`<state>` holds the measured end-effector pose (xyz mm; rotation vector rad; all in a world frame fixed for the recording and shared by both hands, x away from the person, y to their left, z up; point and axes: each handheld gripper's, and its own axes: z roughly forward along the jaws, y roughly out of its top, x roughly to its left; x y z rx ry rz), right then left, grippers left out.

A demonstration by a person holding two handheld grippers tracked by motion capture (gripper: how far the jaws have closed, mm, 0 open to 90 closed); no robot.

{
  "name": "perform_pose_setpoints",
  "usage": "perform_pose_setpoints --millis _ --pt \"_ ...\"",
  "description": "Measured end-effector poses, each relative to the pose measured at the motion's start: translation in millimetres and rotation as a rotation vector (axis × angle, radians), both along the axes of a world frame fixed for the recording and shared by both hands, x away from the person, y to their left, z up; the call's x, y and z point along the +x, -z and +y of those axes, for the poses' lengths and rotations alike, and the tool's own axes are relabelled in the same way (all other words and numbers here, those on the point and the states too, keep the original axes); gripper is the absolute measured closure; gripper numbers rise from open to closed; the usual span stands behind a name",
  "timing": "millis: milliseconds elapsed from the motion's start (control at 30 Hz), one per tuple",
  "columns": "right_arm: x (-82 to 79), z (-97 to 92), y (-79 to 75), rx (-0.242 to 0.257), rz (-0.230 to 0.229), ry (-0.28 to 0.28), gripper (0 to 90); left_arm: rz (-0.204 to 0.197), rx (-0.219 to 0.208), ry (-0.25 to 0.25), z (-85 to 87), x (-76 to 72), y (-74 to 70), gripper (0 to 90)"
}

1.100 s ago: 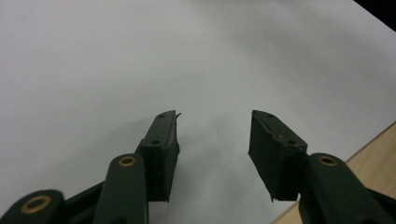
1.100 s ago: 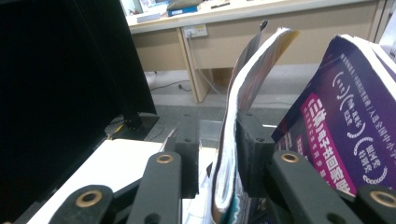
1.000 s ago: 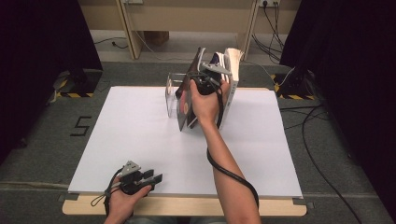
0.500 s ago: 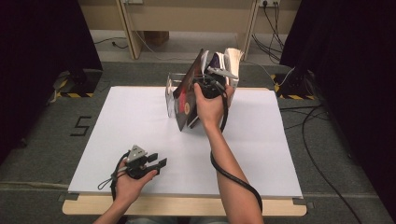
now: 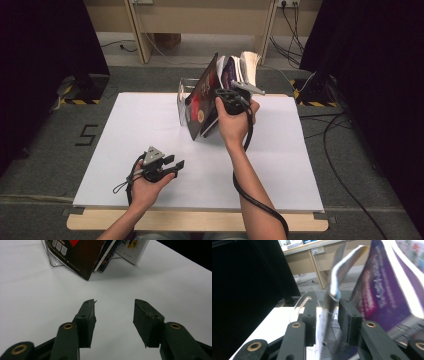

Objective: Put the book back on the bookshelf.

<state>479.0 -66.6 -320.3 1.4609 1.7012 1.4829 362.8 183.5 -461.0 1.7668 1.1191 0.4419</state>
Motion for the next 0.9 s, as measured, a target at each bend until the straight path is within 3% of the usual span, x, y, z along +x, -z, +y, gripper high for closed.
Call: perform_pose_setpoints --millis 233,400,633,900 --pt "-9.6 -6.5 5.4 -0.003 -0.039 -0.006 79.1 -0.009 0.000 -0.010 0.2 6.3 -3.3 51.5" --pt "-11.1 -8.1 9.6 0.008 -0.037 -0.012 80.9 -0.026 0.009 -0.010 -2.6 11.4 -7.1 51.6" --pt "-6.5 -7.5 3.9 0.014 -0.038 -0.008 83.8 -0.040 0.012 -0.007 -7.2 17.9 -11.8 51.6" --pt "-7.0 3.1 -2.6 0.009 -0.033 -0.033 87.0 -0.083 0.038 -0.013 -14.4 28.9 -19.6 51.9"
